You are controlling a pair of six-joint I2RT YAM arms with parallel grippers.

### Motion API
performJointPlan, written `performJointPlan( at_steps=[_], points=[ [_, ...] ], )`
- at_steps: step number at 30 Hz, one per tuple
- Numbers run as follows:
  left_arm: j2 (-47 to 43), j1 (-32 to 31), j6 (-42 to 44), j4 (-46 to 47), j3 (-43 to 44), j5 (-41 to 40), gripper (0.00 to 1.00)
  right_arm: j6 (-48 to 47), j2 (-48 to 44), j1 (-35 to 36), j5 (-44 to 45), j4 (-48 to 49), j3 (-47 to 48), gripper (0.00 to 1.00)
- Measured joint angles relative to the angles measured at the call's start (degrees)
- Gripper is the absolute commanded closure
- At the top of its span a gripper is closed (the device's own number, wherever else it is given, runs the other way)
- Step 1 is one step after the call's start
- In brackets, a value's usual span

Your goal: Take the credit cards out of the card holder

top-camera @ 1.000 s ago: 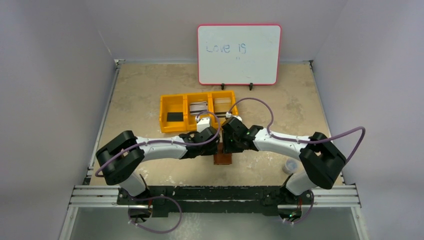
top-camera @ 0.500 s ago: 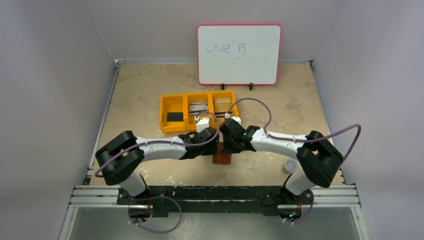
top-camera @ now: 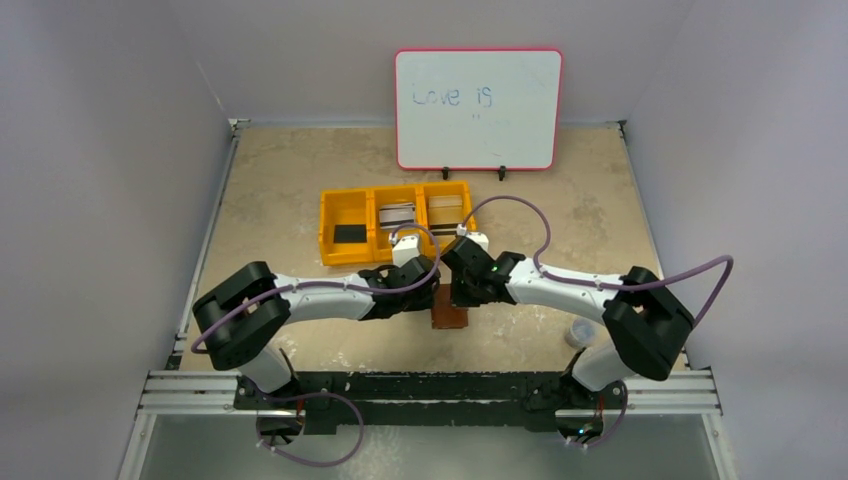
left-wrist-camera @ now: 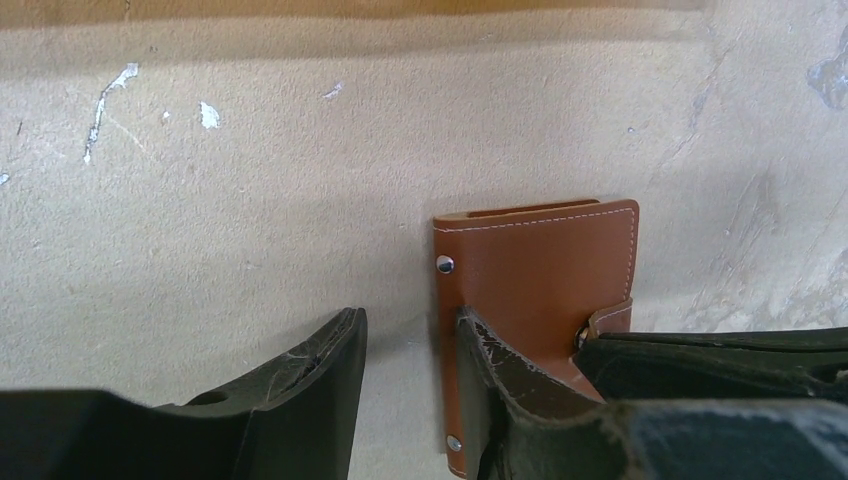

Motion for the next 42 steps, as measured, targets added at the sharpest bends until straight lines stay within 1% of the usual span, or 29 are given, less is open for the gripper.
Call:
performJointPlan(
  at_steps=[3, 5, 7, 11, 14, 19, 22, 24, 26, 27, 28, 30, 32, 38, 42],
  points=[
    [0.15, -0.15, 0.02, 0.11, 0.04, -0.28, 0.62, 0.63, 0.02, 0.07, 1.07, -0.44, 0.0, 0.99],
    [0.2, -0.33, 0.04, 0.2, 0.07, -0.59, 0.59, 0.68, 0.0, 0.07, 1.14, -0.46, 0.0, 0.87],
    [0.2, -0.39, 0.07, 0.46, 0.07, -0.68, 0.55, 0.63, -0.17, 0.07, 1.29, -0.92, 0.02, 0.72],
    [0.04, -0.63, 0.13, 1.33, 0.04, -0.48, 0.47, -0.07, -1.33, 0.04, 2.25, -4.11, 0.17, 0.55],
    [-0.31, -0.66, 0.15, 1.51, 0.0, 0.04, 0.45, -0.15, -1.9, 0.0, 3.04, -7.02, 1.55, 0.47],
    [-0.46, -0.61, 0.04, 1.73, -0.02, 1.42, 0.44, 0.04, -0.74, 0.0, 3.93, -8.39, 2.47, 0.44],
    [-0.46, -0.63, 0.02, 2.73, -0.37, 2.45, 0.44, 0.04, 0.94, 0.0, 3.76, -8.28, 2.47, 0.44],
    [-0.46, -0.61, 0.07, 3.67, -0.63, 3.17, 0.44, 0.04, 2.34, 0.0, 3.8, -8.07, 2.51, 0.46],
    [-0.33, -0.61, 0.13, 4.33, -0.66, 4.13, 0.44, 0.2, 3.52, 0.0, 3.69, -7.82, 2.93, 0.52],
    [-0.17, -0.61, 0.2, 4.55, -0.63, 4.5, 0.44, 0.37, 3.87, 0.0, 3.69, -7.39, 3.15, 0.6],
    [-0.07, -0.61, 0.22, 4.81, -0.63, 4.76, 0.44, 0.52, 4.22, 0.0, 3.58, -6.78, 3.23, 0.64],
    [0.2, -0.61, 0.22, 5.49, -0.63, 5.2, 0.44, 0.92, 4.39, 0.0, 3.45, -6.08, 3.19, 0.66],
    [0.55, -0.61, 0.22, 5.97, -0.5, 5.42, 0.44, 1.42, 4.07, -0.07, 3.58, -4.96, 2.51, 0.73],
    [2.95, -0.61, 0.24, 6.91, 1.33, 5.31, 0.47, 1.55, -0.04, -0.92, 1.77, 1.7, -3.1, 0.85],
    [4.42, -0.61, 0.26, 6.4, 2.93, 4.5, 0.51, 0.79, -2.69, -3.19, -1.01, 5.9, -6.82, 0.9]
  ],
)
